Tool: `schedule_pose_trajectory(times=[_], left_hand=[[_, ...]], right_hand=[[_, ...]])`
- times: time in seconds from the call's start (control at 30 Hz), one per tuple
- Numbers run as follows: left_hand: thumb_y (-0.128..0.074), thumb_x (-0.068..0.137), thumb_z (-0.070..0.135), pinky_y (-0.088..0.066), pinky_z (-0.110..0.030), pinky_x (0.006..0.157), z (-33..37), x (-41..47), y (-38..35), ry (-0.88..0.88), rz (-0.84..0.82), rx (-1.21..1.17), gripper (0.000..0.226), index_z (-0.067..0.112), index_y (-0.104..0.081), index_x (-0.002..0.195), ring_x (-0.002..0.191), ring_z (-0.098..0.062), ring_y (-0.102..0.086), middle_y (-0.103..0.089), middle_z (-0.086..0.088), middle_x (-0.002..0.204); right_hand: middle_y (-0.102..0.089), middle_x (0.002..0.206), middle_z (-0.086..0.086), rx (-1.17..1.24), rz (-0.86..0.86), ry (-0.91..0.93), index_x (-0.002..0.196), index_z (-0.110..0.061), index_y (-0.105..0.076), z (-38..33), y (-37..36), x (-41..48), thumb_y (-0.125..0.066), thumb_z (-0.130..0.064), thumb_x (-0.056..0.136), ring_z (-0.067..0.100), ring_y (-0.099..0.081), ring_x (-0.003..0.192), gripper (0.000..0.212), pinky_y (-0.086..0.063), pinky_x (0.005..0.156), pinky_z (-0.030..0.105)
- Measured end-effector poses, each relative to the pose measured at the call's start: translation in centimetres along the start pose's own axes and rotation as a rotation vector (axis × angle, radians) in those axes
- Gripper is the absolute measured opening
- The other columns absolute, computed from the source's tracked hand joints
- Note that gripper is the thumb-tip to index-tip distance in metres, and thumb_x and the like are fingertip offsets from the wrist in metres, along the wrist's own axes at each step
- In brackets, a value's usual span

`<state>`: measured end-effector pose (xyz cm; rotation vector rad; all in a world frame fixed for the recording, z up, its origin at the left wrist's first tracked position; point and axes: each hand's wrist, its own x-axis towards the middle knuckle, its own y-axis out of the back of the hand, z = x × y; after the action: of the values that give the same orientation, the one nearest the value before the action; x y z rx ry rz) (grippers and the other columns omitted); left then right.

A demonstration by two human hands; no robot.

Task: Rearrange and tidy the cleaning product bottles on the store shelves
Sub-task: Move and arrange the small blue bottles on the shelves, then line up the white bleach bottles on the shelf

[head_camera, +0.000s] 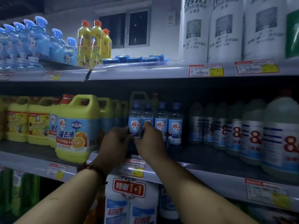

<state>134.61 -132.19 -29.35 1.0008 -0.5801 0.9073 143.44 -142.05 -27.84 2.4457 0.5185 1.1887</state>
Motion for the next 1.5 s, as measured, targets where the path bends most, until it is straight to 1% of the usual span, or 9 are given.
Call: schedule_pose_trajectory(times=[0.1, 0.4, 0.5, 0.73, 0.87, 1.03, 1.13, 1.3, 1.5], left_hand=[[-0.06, 0.098, 0.024, -0.052, -0.021, 0.085, 0.2, -0.2, 0.1, 0.028, 0.046, 0.049, 0.021, 0.021, -0.069, 0.117, 0.099, -0.003, -0.066, -0.073, 0.007, 0.11], [-0.073, 0.085, 0.032, -0.053, -0.033, 0.086, 8.5, -1.7, 1.5, 0.016, 0.018, 0.139, 0.043, 0.027, -0.059, 0.126, 0.105, -0.018, -0.061, -0.062, 0.002, 0.12], [-0.077, 0.082, 0.026, -0.047, -0.029, 0.085, 13.0, -2.2, 0.1, -0.035, -0.002, 0.127, 0.046, 0.017, -0.062, 0.125, 0.11, -0.025, -0.061, -0.065, -0.006, 0.121], [-0.076, 0.086, 0.03, -0.044, -0.023, 0.092, 21.6, -3.1, -6.2, -0.05, -0.137, 0.011, 0.054, 0.015, -0.057, 0.134, 0.118, -0.021, -0.059, -0.062, -0.001, 0.129], [-0.073, 0.087, 0.034, -0.051, -0.033, 0.096, 24.3, -2.4, -10.0, -0.003, -0.261, -0.041, 0.052, 0.019, -0.055, 0.133, 0.117, -0.022, -0.06, -0.061, -0.001, 0.132], [-0.073, 0.088, 0.034, -0.051, -0.031, 0.092, 24.8, -0.8, -13.4, 0.024, -0.407, -0.064, 0.058, 0.014, -0.049, 0.138, 0.11, -0.021, -0.061, -0.061, -0.005, 0.128], [-0.076, 0.086, 0.03, -0.052, -0.031, 0.092, 25.1, -0.1, -14.8, 0.044, -0.467, -0.156, 0.05, 0.02, -0.052, 0.128, 0.108, -0.019, -0.061, -0.059, 0.001, 0.116], [-0.068, 0.088, 0.02, -0.056, -0.043, 0.094, 23.9, -0.4, -18.3, 0.018, -0.422, -0.306, 0.037, 0.014, -0.054, 0.12, 0.105, -0.02, -0.065, -0.066, -0.008, 0.118], [-0.075, 0.088, 0.022, -0.058, -0.026, 0.082, 23.6, 0.2, -18.6, 0.087, -0.513, -0.464, 0.028, 0.024, -0.063, 0.113, 0.097, -0.009, -0.068, -0.07, 0.006, 0.105]], right_hand=[[-0.065, 0.119, 0.008, 0.02, -0.018, -0.012, 0.116, -0.012, -0.057, -0.2, 0.5, 0.1, -0.071, -0.02, 0.087, 0.027, -0.063, 0.111, 0.033, -0.056, 0.091, 0.039], [-0.06, 0.113, 0.005, -0.232, -0.112, 0.199, 0.105, -0.018, -0.056, 0.5, 9.6, -2.9, -0.064, -0.025, 0.086, 0.028, -0.06, 0.102, 0.022, -0.052, 0.083, 0.038], [-0.055, 0.13, 0.004, -0.316, -0.116, 0.168, 0.127, -0.02, -0.055, 0.5, 14.4, -4.6, -0.067, -0.027, 0.086, 0.028, -0.056, 0.117, 0.043, -0.05, 0.095, 0.04], [-0.054, 0.129, 0.007, -0.473, 0.142, 0.176, 0.131, -0.013, -0.054, 4.4, 27.3, -8.5, -0.069, -0.032, 0.087, 0.027, -0.049, 0.124, 0.049, -0.046, 0.1, 0.039], [-0.048, 0.126, 0.007, -0.342, 0.278, 0.059, 0.129, -0.011, -0.052, 8.5, 31.6, -9.6, -0.078, -0.036, 0.082, 0.026, -0.052, 0.117, 0.059, -0.048, 0.098, 0.04], [-0.062, 0.118, -0.002, -0.009, 0.076, -0.195, 0.12, -0.023, -0.052, 12.2, 32.7, -9.0, -0.086, -0.051, 0.063, 0.013, -0.066, 0.099, 0.072, -0.059, 0.087, 0.037], [-0.069, 0.113, -0.004, 0.119, -0.005, -0.209, 0.118, -0.025, -0.052, 13.1, 31.9, -8.4, -0.09, -0.037, 0.066, 0.011, -0.068, 0.1, 0.065, -0.058, 0.086, 0.032], [-0.074, 0.106, -0.01, 0.181, -0.011, -0.195, 0.118, -0.033, -0.064, 15.7, 29.8, -7.0, -0.087, -0.055, 0.049, 0.011, -0.071, 0.099, 0.076, -0.058, 0.09, 0.041], [-0.077, 0.1, -0.002, 0.345, -0.048, -0.278, 0.11, -0.025, -0.072, 15.8, 30.7, -7.2, -0.088, -0.02, 0.065, 0.019, -0.074, 0.096, 0.049, -0.058, 0.091, 0.043]])
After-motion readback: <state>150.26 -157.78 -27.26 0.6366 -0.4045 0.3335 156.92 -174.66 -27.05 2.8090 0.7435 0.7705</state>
